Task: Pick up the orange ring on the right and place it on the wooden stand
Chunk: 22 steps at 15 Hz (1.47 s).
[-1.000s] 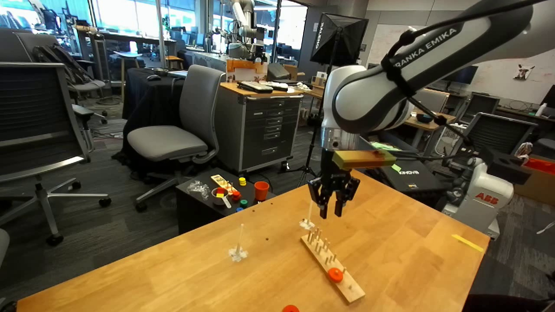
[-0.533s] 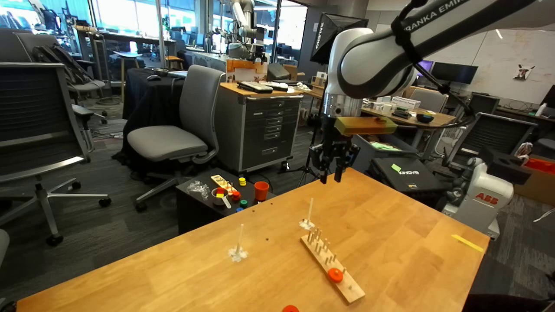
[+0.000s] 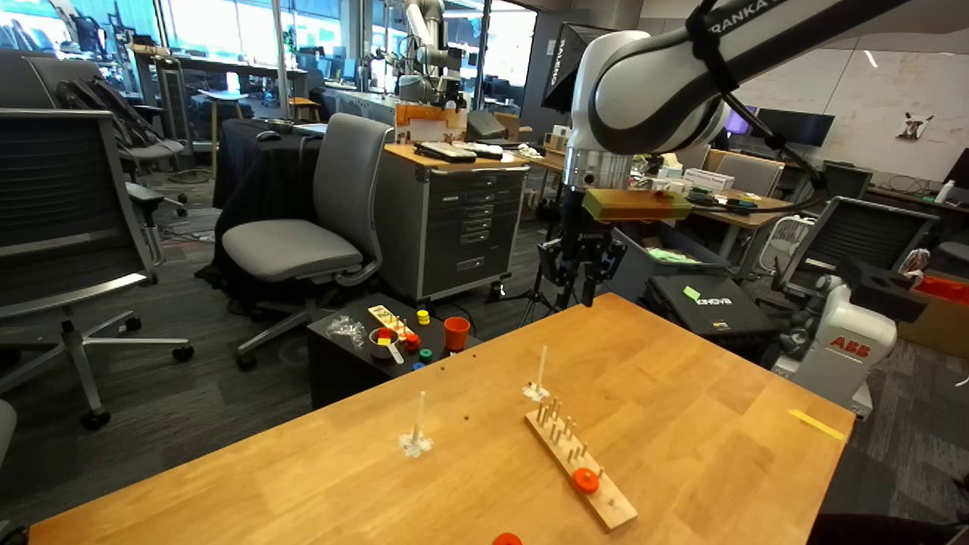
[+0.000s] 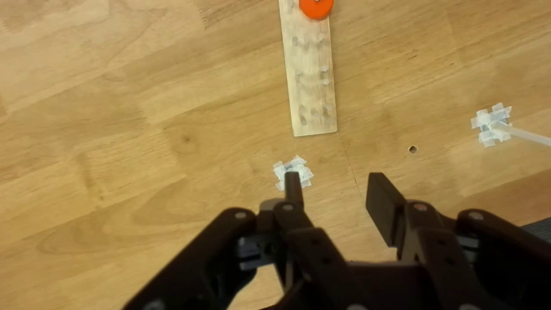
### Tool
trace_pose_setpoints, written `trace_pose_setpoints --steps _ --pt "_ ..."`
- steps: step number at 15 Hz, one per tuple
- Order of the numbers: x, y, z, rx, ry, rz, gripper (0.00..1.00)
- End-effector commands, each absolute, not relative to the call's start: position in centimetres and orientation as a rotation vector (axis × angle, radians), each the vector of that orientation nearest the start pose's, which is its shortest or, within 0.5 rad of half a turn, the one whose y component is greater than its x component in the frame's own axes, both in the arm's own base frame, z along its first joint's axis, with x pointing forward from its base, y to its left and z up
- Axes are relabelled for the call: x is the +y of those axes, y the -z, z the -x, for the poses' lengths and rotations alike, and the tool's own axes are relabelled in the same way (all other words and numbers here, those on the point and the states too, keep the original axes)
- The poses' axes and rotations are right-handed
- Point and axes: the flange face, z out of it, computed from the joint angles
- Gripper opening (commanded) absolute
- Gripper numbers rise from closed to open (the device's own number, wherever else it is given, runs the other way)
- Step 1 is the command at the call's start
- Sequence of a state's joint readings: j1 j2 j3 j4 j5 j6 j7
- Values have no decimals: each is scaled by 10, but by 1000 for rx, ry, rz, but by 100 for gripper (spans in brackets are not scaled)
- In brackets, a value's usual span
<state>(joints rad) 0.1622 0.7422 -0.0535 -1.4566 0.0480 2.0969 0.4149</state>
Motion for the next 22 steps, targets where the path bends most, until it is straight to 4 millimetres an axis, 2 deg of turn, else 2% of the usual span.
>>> trace_pose_setpoints --steps 1,10,11,22 --pt "86 -237 -705 504 -157 3120 45" --pt "86 -237 -705 504 -157 3120 45" --pt "88 -237 -706 503 -153 3116 20" --pt "125 -233 -707 429 -152 3104 20"
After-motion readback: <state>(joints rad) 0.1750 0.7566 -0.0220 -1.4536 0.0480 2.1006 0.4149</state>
